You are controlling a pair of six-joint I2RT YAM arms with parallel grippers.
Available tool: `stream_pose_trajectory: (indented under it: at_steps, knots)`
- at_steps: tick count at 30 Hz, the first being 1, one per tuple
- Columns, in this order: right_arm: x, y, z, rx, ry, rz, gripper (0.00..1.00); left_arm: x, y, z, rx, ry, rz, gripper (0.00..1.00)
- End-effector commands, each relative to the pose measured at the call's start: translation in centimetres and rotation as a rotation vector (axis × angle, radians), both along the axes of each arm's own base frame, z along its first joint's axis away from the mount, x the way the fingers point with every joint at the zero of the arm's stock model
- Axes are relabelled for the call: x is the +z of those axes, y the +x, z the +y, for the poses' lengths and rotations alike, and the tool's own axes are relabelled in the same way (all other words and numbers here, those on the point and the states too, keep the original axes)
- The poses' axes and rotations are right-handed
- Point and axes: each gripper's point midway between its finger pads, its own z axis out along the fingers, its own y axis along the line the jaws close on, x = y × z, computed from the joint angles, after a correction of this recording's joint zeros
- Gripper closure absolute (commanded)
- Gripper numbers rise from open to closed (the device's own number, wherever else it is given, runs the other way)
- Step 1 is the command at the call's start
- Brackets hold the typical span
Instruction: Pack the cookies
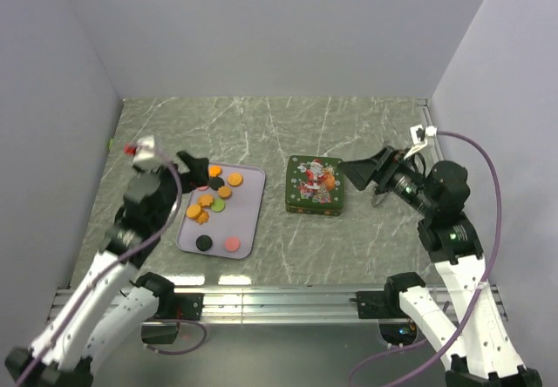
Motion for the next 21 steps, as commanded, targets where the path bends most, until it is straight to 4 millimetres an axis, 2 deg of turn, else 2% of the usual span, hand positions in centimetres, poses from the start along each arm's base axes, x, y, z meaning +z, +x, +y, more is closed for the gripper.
stream_pose_trajectory:
  at_steps: [1, 2, 5, 9, 10, 11, 12, 13, 14, 15, 16, 18, 20, 21]
  knots:
    - [-0.3, -0.1, -1.2, -0.077, -0.016, -0.095, 0.05, 0.0, -0.1, 5.4, 0.245, 0.091, -0.234, 0.01]
    - [-0.5, -0.2, -1.4, -0.09, -0.024, -0.113, 0.04, -0.8, -0.4, 6.7, 0.311, 0.105, -0.237, 0.01]
    - [-1.5, -0.2, -3.1, -0.182, -0.071, -0.134, 0.03, -3.5, -0.7, 8.1, 0.383, 0.127, -0.223, 0.0]
    - [-2.5, 0.3, -4.7, -0.272, -0.11, -0.092, 0.02, -5.7, -0.4, 8.7, 0.43, 0.149, -0.191, 0.01]
    - [-2.9, 0.4, -4.7, -0.272, -0.123, -0.085, 0.02, -7.1, -0.2, 8.6, 0.416, 0.183, -0.167, 0.01]
    - [-2.9, 0.5, -4.6, -0.267, -0.127, -0.086, 0.02, -6.7, 0.2, 8.2, 0.396, 0.182, -0.203, 0.0]
    - [-3.6, 0.6, -4.5, -0.258, -0.129, -0.074, 0.02, -7.2, 0.4, 8.1, 0.379, 0.216, -0.205, 0.01]
    - [-3.6, 0.8, -4.3, -0.25, -0.126, -0.093, 0.02, -8.5, 0.6, 7.8, 0.35, 0.233, -0.192, 0.0]
    - [-4.0, 1.1, -4.6, -0.272, -0.129, -0.085, 0.02, -8.1, 0.8, 7.7, 0.35, 0.219, -0.228, 0.0]
    - [-4.8, 1.4, -4.9, -0.296, -0.126, -0.058, 0.02, -8.4, 0.9, 8.0, 0.362, 0.214, -0.231, 0.01]
    - [-5.2, 1.7, -5.3, -0.326, -0.125, -0.041, 0.01, -9.8, 1.0, 8.3, 0.372, 0.218, -0.206, 0.01]
    - [-6.7, 2.4, -6.5, -0.403, -0.144, -0.002, 0.01, -10.1, 1.3, 8.7, 0.391, 0.205, -0.205, 0.0]
    - [-7.0, 2.8, -6.7, -0.404, -0.173, -0.03, 0.01, -11.8, 1.5, 9.1, 0.406, 0.22, -0.154, 0.01]
    - [-7.7, 3.0, -6.7, -0.402, -0.189, -0.031, 0.01, -11.5, 1.7, 9.2, 0.417, 0.206, -0.17, 0.01]
